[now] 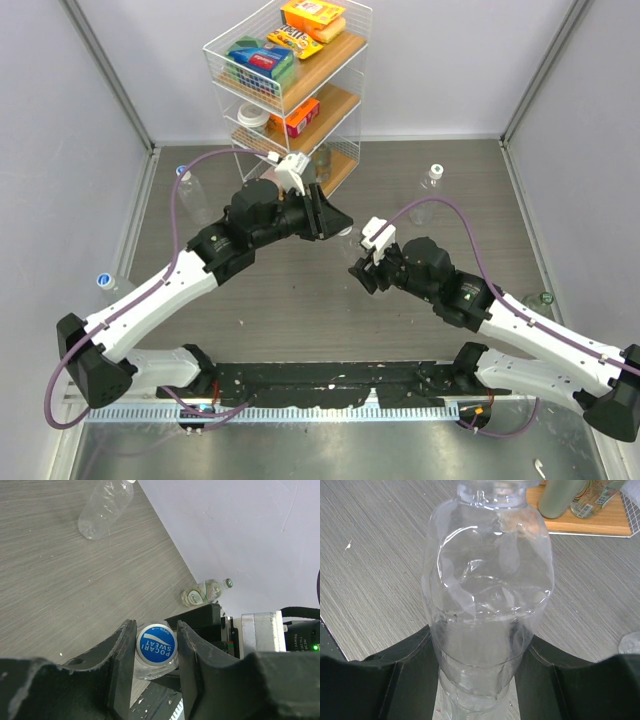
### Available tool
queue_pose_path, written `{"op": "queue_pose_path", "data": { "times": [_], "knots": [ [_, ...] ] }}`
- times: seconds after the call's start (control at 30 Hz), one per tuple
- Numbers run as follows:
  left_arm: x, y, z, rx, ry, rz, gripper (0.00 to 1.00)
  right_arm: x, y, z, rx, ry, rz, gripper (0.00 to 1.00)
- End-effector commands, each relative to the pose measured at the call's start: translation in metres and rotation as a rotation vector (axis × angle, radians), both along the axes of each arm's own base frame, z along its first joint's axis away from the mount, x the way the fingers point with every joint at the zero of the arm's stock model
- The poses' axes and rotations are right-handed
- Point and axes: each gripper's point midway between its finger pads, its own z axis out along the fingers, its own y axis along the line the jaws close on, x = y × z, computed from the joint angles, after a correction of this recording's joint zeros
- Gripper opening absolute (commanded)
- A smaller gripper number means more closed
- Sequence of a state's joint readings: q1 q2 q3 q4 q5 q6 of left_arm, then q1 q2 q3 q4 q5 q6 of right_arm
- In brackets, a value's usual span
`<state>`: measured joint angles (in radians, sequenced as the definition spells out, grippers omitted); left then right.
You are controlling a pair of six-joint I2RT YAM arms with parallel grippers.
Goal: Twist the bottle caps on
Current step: Screw the bottle cap onto the plastic bottle.
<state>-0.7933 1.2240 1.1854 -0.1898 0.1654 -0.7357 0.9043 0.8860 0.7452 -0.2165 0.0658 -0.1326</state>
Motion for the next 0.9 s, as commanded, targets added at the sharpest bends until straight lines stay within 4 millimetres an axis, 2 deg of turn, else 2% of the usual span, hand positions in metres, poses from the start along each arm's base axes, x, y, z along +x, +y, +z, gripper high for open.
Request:
{"op": "queue_pose_path", "data": {
  "times": [0.0, 0.23, 0.33, 0.37, 0.43, 0.47, 0.53, 0.67, 0.87],
  "knots": [
    [-0.002, -0.002, 0.019, -0.042, -0.046, -0.007, 0.37, 0.004, 0.007, 0.033, 0.078, -0.064, 0.003, 0.01],
    [-0.010, -0.007, 0.015, -0.031, -0.043, -0.056, 0.28, 0.006, 0.007, 0.034, 0.085, -0.062, -0.007, 0.01],
    [-0.020, -0.012, 0.009, 0.018, -0.075, -0.122, 0.05, 0.004, 0.008, 0.038, 0.100, -0.059, -0.004, 0.01],
    [-0.029, -0.014, 0.004, 0.048, -0.082, -0.181, 0.00, 0.003, 0.009, 0.040, 0.110, -0.054, 0.001, 0.01],
    [-0.037, -0.015, -0.001, 0.107, -0.134, -0.266, 0.00, -0.001, 0.012, 0.043, 0.119, -0.049, 0.028, 0.01],
    [-0.048, -0.016, -0.002, 0.125, -0.181, -0.355, 0.00, -0.003, 0.012, 0.046, 0.130, -0.050, 0.038, 0.01],
    [-0.064, -0.015, -0.005, 0.153, -0.264, -0.486, 0.00, -0.017, 0.019, 0.053, 0.164, -0.046, 0.116, 0.01],
    [-0.113, -0.009, -0.013, 0.118, -0.420, -0.808, 0.00, -0.049, 0.031, 0.071, 0.244, -0.051, 0.300, 0.01],
    [-0.152, 0.006, -0.035, 0.096, -0.493, -1.097, 0.00, -0.091, 0.042, 0.091, 0.319, -0.066, 0.544, 0.01]
  ]
}}
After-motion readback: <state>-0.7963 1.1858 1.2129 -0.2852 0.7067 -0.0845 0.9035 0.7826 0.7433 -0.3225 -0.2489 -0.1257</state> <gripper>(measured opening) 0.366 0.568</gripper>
